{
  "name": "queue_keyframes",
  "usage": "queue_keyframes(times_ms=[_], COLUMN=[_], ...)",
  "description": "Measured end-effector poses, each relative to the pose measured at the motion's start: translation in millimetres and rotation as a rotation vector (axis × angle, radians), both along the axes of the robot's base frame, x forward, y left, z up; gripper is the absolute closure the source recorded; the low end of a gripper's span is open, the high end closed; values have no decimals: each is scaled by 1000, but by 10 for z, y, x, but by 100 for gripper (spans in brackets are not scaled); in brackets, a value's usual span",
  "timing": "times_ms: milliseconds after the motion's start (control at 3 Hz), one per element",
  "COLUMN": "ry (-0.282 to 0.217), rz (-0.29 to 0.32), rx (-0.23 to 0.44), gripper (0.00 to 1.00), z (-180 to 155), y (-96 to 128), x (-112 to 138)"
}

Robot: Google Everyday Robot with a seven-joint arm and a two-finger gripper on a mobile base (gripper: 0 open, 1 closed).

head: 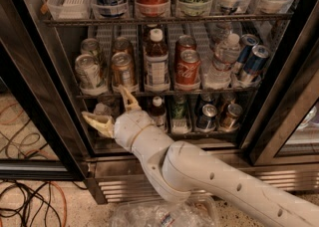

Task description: Pick 7up can from middle shelf of fridge

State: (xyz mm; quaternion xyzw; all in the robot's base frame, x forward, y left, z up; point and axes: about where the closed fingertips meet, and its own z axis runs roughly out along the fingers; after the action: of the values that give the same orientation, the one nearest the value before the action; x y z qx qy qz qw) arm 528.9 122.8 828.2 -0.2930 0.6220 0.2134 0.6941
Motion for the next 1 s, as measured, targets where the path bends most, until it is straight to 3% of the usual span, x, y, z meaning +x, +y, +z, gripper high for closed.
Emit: queue_keyframes(times_ms=[667,1000], ry=[0,1], rz=[0,-1], rx=[0,0], gripper=[36,34], z=[0,-6], y=[1,5], x=[1,19])
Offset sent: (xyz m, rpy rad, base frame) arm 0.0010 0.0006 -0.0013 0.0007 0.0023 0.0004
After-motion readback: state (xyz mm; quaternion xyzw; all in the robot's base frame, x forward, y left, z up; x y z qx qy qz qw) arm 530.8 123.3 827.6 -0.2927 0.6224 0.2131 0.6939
